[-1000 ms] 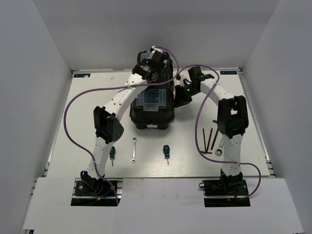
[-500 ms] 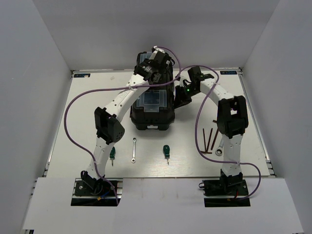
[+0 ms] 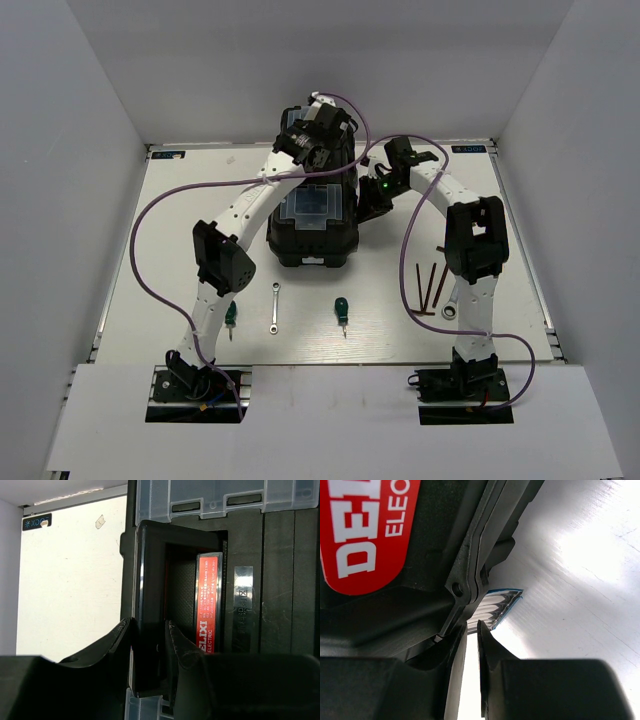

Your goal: Sort the tools into containers

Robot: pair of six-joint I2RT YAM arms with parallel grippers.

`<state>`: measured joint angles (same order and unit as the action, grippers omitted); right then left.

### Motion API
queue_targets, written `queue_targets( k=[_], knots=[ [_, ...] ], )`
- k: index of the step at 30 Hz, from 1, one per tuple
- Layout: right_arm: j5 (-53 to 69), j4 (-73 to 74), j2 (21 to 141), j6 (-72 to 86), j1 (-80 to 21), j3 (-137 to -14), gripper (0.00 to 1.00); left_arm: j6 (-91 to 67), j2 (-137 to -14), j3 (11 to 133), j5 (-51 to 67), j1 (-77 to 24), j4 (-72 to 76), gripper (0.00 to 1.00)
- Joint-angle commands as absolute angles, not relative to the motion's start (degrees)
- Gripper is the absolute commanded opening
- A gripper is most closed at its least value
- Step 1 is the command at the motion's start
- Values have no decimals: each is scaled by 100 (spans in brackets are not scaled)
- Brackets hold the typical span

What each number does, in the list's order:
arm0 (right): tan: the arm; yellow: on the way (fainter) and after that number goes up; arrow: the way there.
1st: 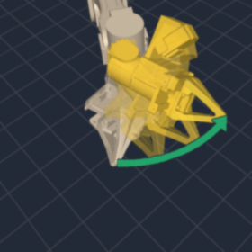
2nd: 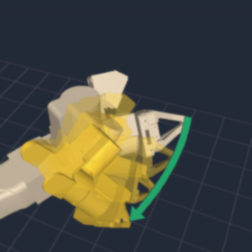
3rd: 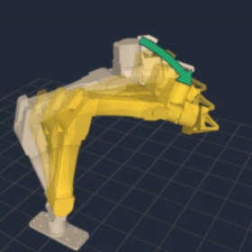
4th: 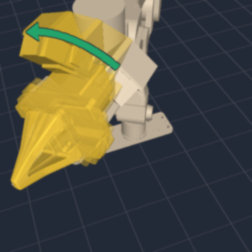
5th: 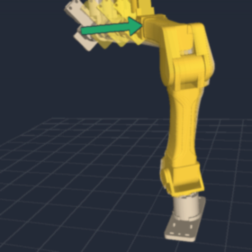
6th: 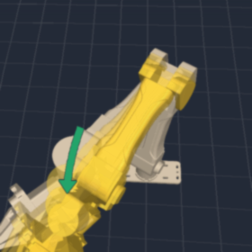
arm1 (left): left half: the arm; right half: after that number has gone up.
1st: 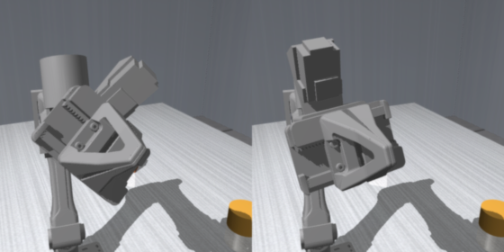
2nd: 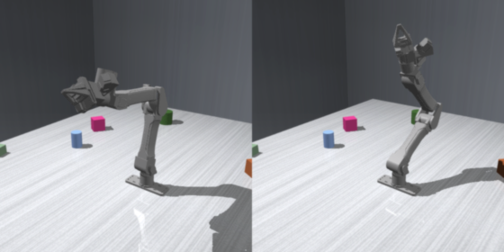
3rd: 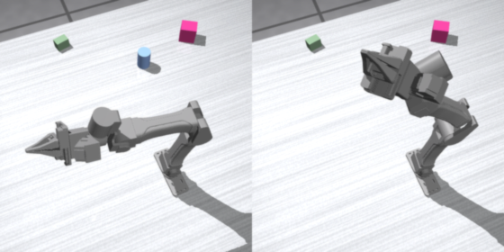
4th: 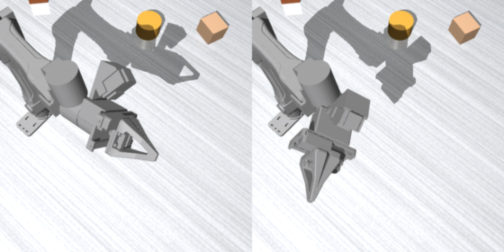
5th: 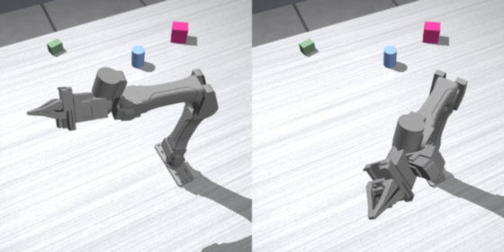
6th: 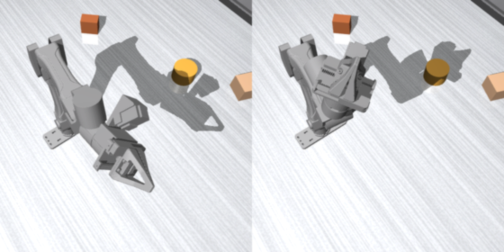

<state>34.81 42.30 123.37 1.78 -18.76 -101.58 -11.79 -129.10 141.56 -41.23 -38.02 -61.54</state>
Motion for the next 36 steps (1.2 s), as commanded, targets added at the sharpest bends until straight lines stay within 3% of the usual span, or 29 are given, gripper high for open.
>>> queue_targets(
  k=[1,14,22,24,26,31,36],
  knots=[
    [4263,3920,12313,387,-2233,-10520,21,-1854,-12560,14396,-2796,-4236,-5722,0],
    [4254,3964,12331,387,-2250,-10529,21,-2162,-12560,14282,-1908,-4236,-5590,0],
    [4280,4008,12331,378,-2224,-10529,21,-2268,-12744,14177,-1345,-4236,-5774,10],
    [4228,4017,12314,343,-2224,-10512,21,-2268,-12744,14177,-1345,-4236,-5679,14],
    [4167,4034,12287,325,-2232,-10503,21,-2206,-12683,14177,-1345,-4236,-5625,27],
    [4070,4069,12234,273,-2206,-10477,34,-2153,-12367,14282,-1335,-4166,-5537,51],
    [4008,4078,12182,229,-2197,-10432,37,-2153,-12234,14229,-1564,-4113,-5590,60]
  ],
)
